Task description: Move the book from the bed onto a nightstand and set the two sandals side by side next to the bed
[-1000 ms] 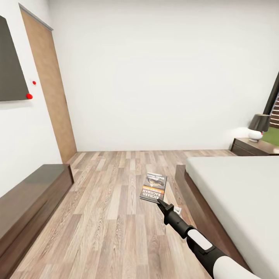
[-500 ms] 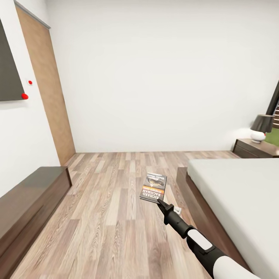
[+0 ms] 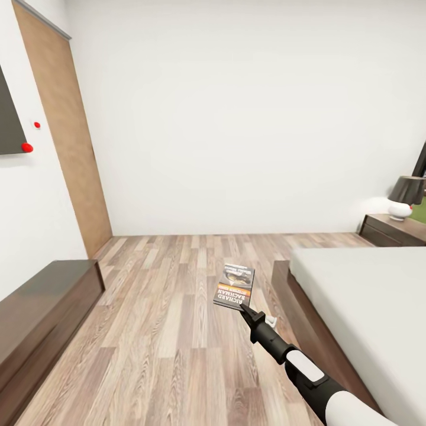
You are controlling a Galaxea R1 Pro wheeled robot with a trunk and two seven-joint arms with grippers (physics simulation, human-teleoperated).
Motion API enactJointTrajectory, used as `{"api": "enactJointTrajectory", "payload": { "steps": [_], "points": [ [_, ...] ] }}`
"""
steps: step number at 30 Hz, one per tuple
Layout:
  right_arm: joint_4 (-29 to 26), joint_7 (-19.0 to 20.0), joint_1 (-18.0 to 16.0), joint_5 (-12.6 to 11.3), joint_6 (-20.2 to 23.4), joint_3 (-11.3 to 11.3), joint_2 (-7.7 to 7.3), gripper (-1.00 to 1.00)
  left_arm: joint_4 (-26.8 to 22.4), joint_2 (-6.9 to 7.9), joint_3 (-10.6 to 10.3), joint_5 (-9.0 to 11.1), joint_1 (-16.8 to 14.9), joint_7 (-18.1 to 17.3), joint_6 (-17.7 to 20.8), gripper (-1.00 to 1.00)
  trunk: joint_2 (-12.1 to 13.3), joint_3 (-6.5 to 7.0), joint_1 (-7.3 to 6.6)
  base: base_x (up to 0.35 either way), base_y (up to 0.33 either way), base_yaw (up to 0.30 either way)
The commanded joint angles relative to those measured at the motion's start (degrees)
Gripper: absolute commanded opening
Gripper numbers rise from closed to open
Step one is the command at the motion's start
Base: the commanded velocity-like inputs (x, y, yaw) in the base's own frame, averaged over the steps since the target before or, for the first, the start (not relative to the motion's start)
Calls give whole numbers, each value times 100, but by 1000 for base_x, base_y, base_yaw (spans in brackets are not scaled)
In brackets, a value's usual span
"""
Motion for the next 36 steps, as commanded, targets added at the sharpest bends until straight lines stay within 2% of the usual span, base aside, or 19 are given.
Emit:
{"api": "enactJointTrajectory", "payload": {
  "steps": [1,36],
  "points": [
    [0,13,-7,-72,29,28,-5,-100,0,1,31,-10,-3,-20,60,100,-3,-6,2,240,0,0],
    [0,8,-7,-71,29,28,-5,-100,0,-1,31,-10,-3,-18,60,100,-3,-6,2,243,0,0]
  ]
}}
